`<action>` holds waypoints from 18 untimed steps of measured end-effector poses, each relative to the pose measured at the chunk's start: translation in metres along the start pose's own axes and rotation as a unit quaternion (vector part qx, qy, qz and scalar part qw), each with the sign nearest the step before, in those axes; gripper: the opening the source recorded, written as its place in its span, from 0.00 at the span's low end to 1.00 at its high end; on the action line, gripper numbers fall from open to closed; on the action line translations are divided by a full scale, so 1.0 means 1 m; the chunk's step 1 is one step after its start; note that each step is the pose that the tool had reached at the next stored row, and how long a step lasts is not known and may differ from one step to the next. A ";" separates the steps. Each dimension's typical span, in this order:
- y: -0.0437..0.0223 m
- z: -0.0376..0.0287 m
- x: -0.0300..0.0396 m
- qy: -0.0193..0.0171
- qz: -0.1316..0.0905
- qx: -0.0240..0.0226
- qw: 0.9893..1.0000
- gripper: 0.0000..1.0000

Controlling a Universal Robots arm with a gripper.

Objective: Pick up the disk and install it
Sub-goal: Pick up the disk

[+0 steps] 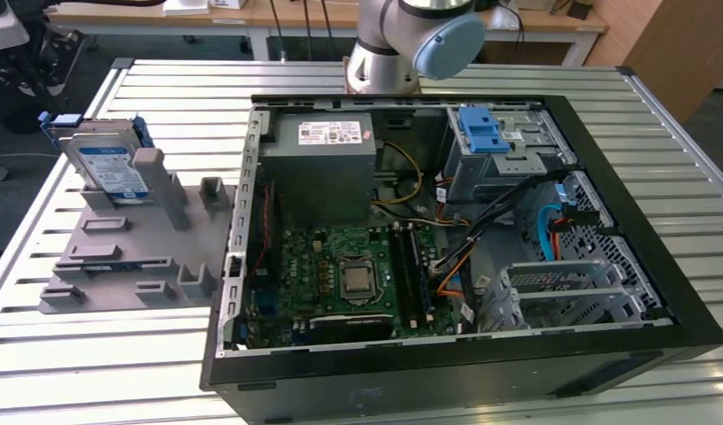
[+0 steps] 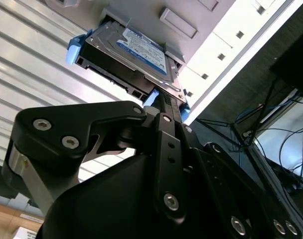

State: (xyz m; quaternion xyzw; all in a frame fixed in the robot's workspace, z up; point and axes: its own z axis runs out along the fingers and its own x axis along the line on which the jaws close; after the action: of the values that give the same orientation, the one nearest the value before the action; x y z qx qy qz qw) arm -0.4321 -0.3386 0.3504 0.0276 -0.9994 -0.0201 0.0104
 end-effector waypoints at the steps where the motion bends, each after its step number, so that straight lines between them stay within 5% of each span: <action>1: 0.0000 0.0000 0.0000 0.000 -0.004 0.000 1.000 0.11; 18: 0.0000 0.0000 0.0000 0.002 -0.060 0.001 0.998 0.11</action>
State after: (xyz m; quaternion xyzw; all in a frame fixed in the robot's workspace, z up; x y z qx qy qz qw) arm -0.4321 -0.3386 0.3505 0.0873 -0.9959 -0.0194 0.0116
